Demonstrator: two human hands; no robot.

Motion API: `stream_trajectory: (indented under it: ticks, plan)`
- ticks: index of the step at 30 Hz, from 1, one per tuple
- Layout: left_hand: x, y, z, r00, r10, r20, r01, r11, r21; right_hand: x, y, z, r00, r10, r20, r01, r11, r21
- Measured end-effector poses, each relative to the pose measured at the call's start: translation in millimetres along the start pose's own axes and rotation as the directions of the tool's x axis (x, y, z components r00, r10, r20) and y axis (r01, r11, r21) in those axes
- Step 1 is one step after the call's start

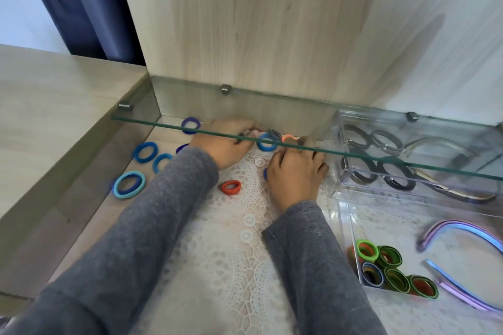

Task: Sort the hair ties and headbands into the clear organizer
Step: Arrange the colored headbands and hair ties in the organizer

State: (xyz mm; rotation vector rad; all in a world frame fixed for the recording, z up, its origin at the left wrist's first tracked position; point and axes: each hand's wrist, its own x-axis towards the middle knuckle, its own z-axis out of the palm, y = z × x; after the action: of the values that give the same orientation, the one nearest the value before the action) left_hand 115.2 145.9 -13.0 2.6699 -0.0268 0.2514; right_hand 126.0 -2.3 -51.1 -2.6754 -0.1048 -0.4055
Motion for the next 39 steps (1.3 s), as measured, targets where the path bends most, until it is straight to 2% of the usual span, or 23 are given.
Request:
stream_trajectory:
  ticks: [3,11,20,31,36,39]
  plan:
    - [19.7,-3.4,5.9,0.997,0.052,0.053,-0.059,0.988,0.145,0.7,0.8,1.7,0.999,0.01,-0.032,-0.009,1.0,0.012]
    - [41.9,-8.8,15.5,0.962,0.272,-0.017,-0.262,0.941,0.212,1.2,-0.5,8.0,0.987,-0.063,-0.15,0.065,0.998,0.003]
    - [43.0,-10.7,15.8,0.963,0.27,0.014,-0.266,0.936,0.231,2.0,2.4,7.8,0.99,-0.066,-0.128,0.074,0.996,0.058]
    - [4.4,-26.9,10.4,0.927,0.314,-0.202,-0.285,0.945,0.162,-1.5,1.5,-0.9,0.982,-0.183,-0.047,0.188,0.971,0.145]
    - [-31.4,-33.0,9.0,0.902,0.268,-0.34,-0.228,0.961,0.154,-10.8,0.5,-5.1,0.966,-0.25,-0.066,0.258,0.945,0.199]
    - [-54.4,-30.1,13.4,0.883,0.224,-0.411,-0.178,0.973,0.148,-21.9,3.4,-7.2,0.956,-0.294,-0.022,0.293,0.937,0.193]
